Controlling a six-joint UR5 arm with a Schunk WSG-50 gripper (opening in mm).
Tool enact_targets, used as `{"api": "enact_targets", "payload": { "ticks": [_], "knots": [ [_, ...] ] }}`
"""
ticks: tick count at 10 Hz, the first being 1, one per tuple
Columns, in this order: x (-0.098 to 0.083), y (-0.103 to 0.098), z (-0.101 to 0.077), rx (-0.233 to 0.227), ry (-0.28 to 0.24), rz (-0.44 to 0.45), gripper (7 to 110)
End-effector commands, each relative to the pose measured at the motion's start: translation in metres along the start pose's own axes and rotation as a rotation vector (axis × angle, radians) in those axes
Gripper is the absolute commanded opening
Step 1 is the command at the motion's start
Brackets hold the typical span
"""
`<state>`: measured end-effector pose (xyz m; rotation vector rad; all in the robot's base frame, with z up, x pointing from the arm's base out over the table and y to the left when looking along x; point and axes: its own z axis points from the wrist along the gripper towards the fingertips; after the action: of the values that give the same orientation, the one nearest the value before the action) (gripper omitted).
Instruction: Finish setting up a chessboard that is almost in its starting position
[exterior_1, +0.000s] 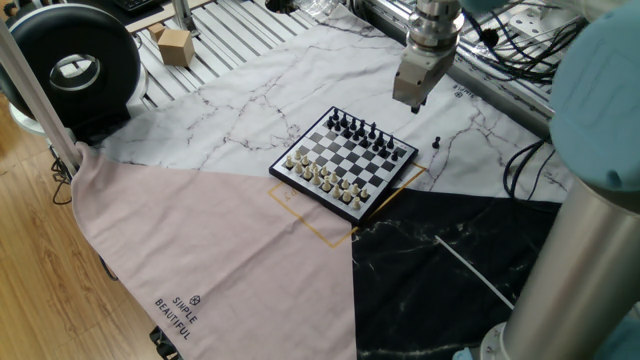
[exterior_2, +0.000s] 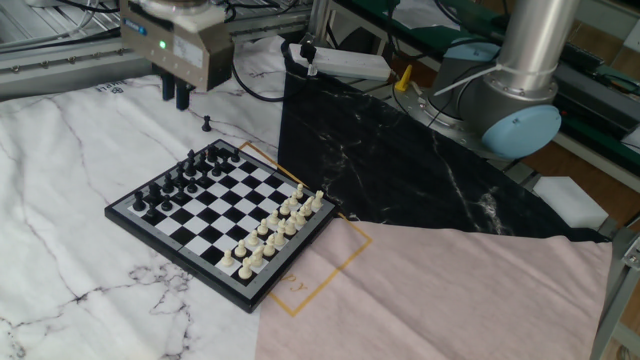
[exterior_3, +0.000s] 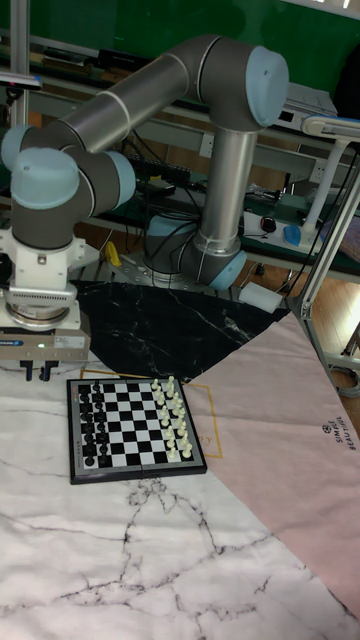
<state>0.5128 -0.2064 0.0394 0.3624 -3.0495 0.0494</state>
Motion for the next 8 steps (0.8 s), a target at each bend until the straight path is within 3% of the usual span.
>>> {"api": "enact_targets", "payload": {
  "ticks": [1, 5, 8],
  "knots": [
    [0.007, 0.0, 0.021, -0.022, 0.053, 0.003, 22],
    [0.031, 0.018, 0.015, -0.045, 0.082, 0.028, 22],
    [0.045, 0.016, 0.017, -0.052, 0.096, 0.034, 22]
  ]
}}
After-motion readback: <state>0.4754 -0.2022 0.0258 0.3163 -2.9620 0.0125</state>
